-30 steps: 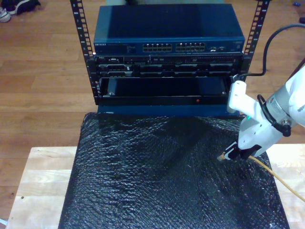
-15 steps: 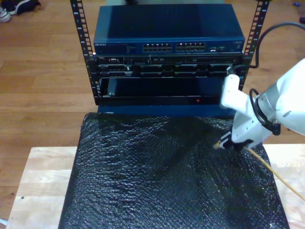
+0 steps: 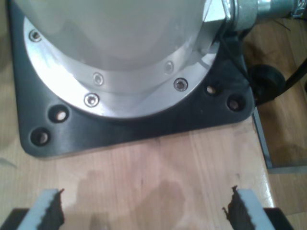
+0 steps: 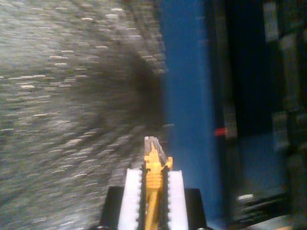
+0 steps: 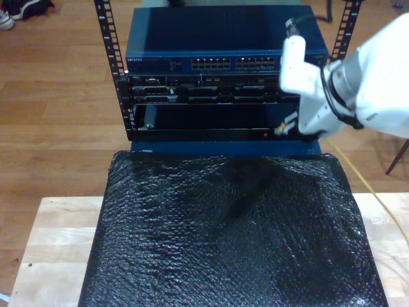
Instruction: Grab the cable and plug it in
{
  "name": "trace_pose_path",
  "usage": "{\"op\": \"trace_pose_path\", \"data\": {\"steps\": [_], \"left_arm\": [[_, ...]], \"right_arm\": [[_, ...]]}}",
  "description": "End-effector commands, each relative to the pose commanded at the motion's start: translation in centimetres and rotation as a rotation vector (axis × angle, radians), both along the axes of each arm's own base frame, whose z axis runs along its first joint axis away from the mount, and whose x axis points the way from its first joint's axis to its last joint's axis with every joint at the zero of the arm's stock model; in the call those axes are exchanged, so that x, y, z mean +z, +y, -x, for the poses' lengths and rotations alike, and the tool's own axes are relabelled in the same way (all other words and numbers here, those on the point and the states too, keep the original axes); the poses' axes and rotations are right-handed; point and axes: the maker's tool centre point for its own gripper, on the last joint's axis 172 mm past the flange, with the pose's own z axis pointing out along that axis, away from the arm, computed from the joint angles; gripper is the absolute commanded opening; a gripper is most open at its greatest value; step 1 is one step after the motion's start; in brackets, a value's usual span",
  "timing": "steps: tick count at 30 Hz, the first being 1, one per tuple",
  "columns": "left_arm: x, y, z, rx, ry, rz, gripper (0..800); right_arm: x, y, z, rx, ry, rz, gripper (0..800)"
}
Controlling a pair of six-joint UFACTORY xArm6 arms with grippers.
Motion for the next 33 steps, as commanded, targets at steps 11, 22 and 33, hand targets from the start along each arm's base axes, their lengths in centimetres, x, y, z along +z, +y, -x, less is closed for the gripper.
{"op": "trace_pose_path", "data": {"steps": [11, 22, 33], "left_arm": [[0.0, 0.0, 0.0, 0.0, 0.0, 0.0, 800], [0.0, 0.0, 0.0, 0.0, 0.0, 0.0, 800], [0.0, 0.0, 0.0, 0.0, 0.0, 0.0, 800]], "right_arm": [[1.9, 3.7, -1.2, 0.11, -0.211, 0.099, 0], [3.6, 3.4, 1.7, 0.168, -0.388, 0.157, 0], [4.9, 6.1, 3.2, 0.285, -0.534, 0.212, 0]]}}
